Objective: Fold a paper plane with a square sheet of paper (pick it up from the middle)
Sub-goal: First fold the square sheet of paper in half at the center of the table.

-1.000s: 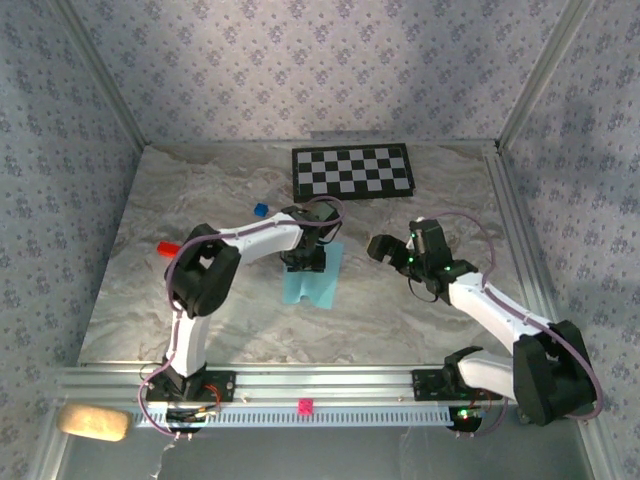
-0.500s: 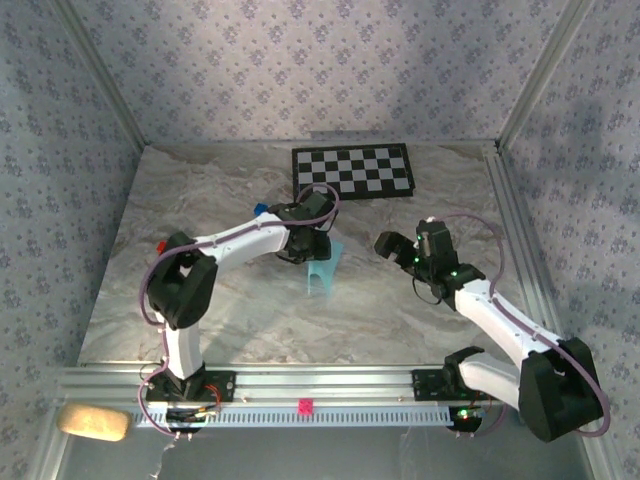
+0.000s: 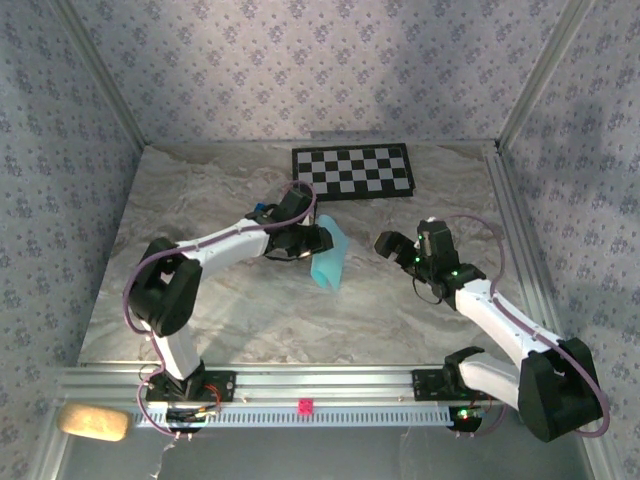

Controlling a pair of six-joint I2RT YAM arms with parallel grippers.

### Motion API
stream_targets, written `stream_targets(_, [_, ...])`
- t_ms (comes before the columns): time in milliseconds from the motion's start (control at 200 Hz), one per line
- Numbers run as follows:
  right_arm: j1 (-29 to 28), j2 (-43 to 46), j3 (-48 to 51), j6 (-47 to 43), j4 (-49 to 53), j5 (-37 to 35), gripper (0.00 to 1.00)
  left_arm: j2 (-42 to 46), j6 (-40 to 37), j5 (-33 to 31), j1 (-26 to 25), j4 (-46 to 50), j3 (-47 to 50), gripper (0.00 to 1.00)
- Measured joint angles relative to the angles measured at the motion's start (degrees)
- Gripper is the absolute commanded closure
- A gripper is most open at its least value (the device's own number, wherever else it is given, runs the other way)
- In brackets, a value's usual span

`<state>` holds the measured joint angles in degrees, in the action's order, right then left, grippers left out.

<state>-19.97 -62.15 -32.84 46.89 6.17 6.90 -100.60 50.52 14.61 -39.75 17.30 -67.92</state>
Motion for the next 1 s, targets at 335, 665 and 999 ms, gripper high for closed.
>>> stream_targets(335, [0.1, -0.4, 0.0, 0.0, -3.2, 2.2, 0.01, 0.0, 6.7, 6.2, 0.4, -11.1, 5.7, 0.58])
stream_targets(665, [0.1, -0.2, 0.9, 0.0, -4.2, 1.9, 0.01, -0.5, 11.0, 9.3, 0.5, -18.7, 7.3, 0.58])
stream_targets(999, [0.0, -3.8, -0.2, 0.3, -4.8, 2.0, 0.02, -1.0, 11.6, 9.4, 0.6, -21.1, 10.2, 0.57])
